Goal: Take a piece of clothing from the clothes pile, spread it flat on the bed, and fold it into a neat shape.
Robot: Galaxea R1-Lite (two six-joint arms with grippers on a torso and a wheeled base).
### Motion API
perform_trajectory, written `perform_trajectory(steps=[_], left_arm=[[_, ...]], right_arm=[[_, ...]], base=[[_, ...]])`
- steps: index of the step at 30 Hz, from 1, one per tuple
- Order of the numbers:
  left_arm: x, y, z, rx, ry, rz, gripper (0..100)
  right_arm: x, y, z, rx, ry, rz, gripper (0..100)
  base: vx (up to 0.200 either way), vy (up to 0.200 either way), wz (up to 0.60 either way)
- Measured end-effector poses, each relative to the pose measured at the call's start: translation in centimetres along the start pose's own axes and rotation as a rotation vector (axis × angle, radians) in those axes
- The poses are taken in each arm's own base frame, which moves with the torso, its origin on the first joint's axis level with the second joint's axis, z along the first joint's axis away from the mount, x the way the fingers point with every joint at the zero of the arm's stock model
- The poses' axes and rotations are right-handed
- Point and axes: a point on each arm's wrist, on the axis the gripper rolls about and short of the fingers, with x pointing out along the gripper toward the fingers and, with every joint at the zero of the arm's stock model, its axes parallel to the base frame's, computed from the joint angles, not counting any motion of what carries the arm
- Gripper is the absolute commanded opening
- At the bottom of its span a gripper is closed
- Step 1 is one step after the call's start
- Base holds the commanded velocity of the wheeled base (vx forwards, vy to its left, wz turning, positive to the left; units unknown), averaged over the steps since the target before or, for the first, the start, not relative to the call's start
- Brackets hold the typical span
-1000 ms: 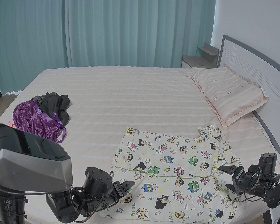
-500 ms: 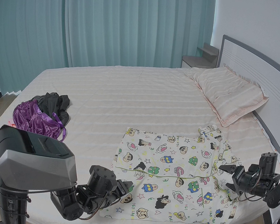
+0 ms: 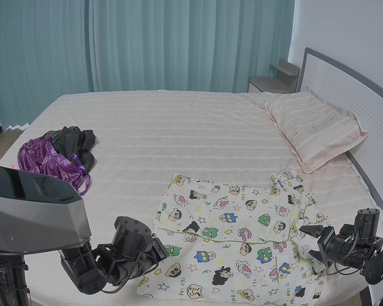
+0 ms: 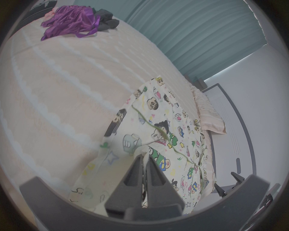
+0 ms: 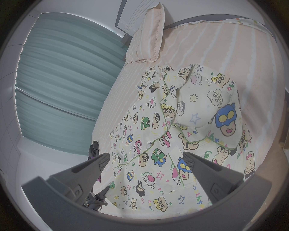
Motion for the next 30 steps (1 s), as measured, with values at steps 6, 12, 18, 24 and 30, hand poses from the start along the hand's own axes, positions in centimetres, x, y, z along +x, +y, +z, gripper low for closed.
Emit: perform_trajectory(steps=[6, 12, 18, 24, 30], left_arm=[[-0.3, -0.4, 1.4, 0.114, -0.038, -0.026, 0], [-0.4, -0.1, 2.1, 0.189, -0.047, -0.026, 0], [-0.4, 0.7, 2.7, 0.277, -0.058, -0.002, 0], [0.1, 1.6, 2.7, 0.311, -0.061, 0.017, 0], [0.7, 1.8, 2.7, 0.309, -0.078, 0.013, 100]], right_arm=[[0.0, 0.0, 0.0, -0.001, -0.002, 0.001, 100], [0.0, 0.0, 0.0, 0.0, -0.002, 0.001, 100], [-0.1, 0.0, 0.0, -0.001, -0.003, 0.002, 100], [-0.1, 0.0, 0.0, -0.001, -0.003, 0.003, 100], [-0.1, 0.0, 0.0, -0.001, -0.003, 0.003, 100]], base=[[0.0, 0.0, 0.0], [0.0, 0.0, 0.0], [0.0, 0.0, 0.0], [0.0, 0.0, 0.0], [0.0, 0.0, 0.0]])
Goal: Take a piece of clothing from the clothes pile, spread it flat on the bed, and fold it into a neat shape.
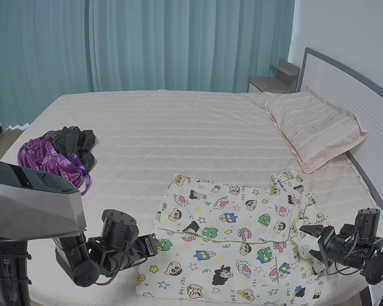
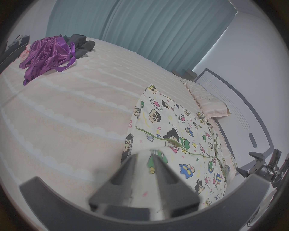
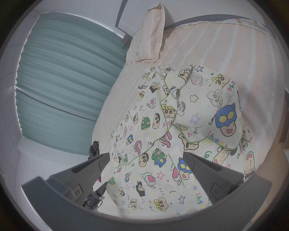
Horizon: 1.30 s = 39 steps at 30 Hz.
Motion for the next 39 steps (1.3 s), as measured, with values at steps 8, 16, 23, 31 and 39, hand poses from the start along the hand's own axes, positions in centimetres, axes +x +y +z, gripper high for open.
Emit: perform_trajectory(steps=[8, 16, 23, 31, 39], left_arm=[[0.6, 1.4, 1.8, -0.078, -0.059, 0.013, 100], [0.8, 2.2, 2.8, -0.133, 0.052, -0.14, 100], [1.0, 2.2, 2.9, -0.139, 0.145, -0.251, 100], [1.8, 2.4, 2.3, -0.136, 0.185, -0.266, 100], [2.7, 1.7, 2.0, -0.125, 0.211, -0.261, 0]], right_arm=[[0.0, 0.0, 0.0, 0.0, 0.0, 0.0, 100], [0.0, 0.0, 0.0, 0.0, 0.001, -0.001, 100], [0.0, 0.0, 0.0, 0.0, 0.002, -0.002, 100], [0.0, -0.1, 0.0, 0.001, 0.003, -0.004, 100], [0.0, -0.1, 0.0, 0.001, 0.0, -0.004, 100]], base=[[0.0, 0.0, 0.0], [0.0, 0.0, 0.0], [0.0, 0.0, 0.0], [0.0, 0.0, 0.0], [0.0, 0.0, 0.0]])
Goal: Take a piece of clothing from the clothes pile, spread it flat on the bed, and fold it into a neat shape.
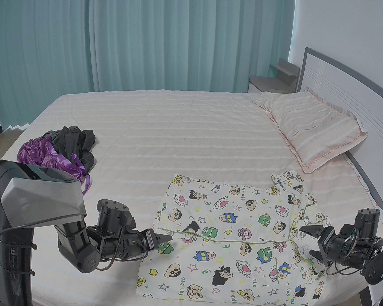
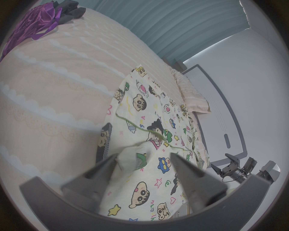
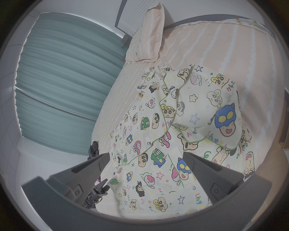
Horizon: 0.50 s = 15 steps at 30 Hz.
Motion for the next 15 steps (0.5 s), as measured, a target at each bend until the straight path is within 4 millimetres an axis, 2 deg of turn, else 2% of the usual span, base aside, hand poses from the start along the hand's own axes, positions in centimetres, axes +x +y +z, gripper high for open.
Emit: perform_trajectory(steps=[6, 15], left_arm=[[0.6, -0.2, 0.1, 0.003, 0.012, 0.03, 0], [-0.3, -0.6, 1.1, 0.089, -0.076, 0.067, 0]], right_arm=[[0.0, 0.0, 0.0, 0.001, -0.001, 0.0, 100], [0.0, 0.0, 0.0, 0.001, -0.002, 0.0, 100]], base=[[0.0, 0.0, 0.0], [0.0, 0.0, 0.0]])
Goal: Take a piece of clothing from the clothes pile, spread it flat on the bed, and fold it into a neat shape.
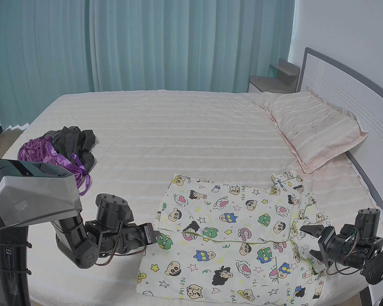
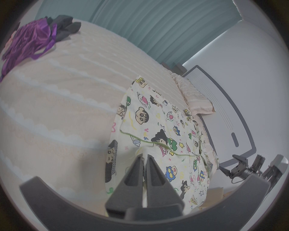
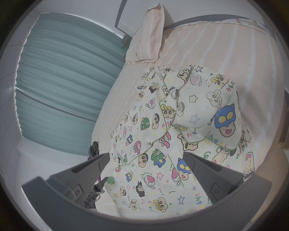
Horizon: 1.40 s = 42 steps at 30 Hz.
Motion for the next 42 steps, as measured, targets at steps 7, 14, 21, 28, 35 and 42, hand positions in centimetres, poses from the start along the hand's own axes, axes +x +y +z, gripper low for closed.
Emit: perform_trajectory(steps=[7, 14, 21, 28, 35, 42], left_arm=[[-0.8, 0.0, -0.4, 0.092, -0.009, 0.01, 0], [-0.8, 0.5, -0.2, 0.111, -0.047, 0.066, 0], [0.1, 1.4, 0.1, 0.127, -0.062, 0.097, 0], [0.7, 1.8, 0.1, 0.12, -0.062, 0.108, 100], [0.8, 2.3, 0.7, 0.081, -0.091, 0.137, 100], [-1.2, 3.3, 1.0, -0.077, -0.095, 0.15, 100]], right_arm=[[0.0, 0.0, 0.0, 0.0, 0.001, 0.001, 100], [0.0, 0.0, 0.0, -0.001, 0.0, 0.001, 100], [0.0, 0.0, 0.0, -0.002, 0.0, 0.001, 100], [-0.1, 0.0, -0.1, -0.001, 0.002, -0.001, 100], [-0.1, 0.0, -0.1, -0.002, 0.004, 0.0, 100], [-0.1, 0.0, -0.1, -0.002, -0.002, -0.004, 100]], base=[[0.0, 0.0, 0.0], [0.0, 0.0, 0.0], [0.0, 0.0, 0.0], [0.0, 0.0, 0.0], [0.0, 0.0, 0.0], [0.0, 0.0, 0.0]])
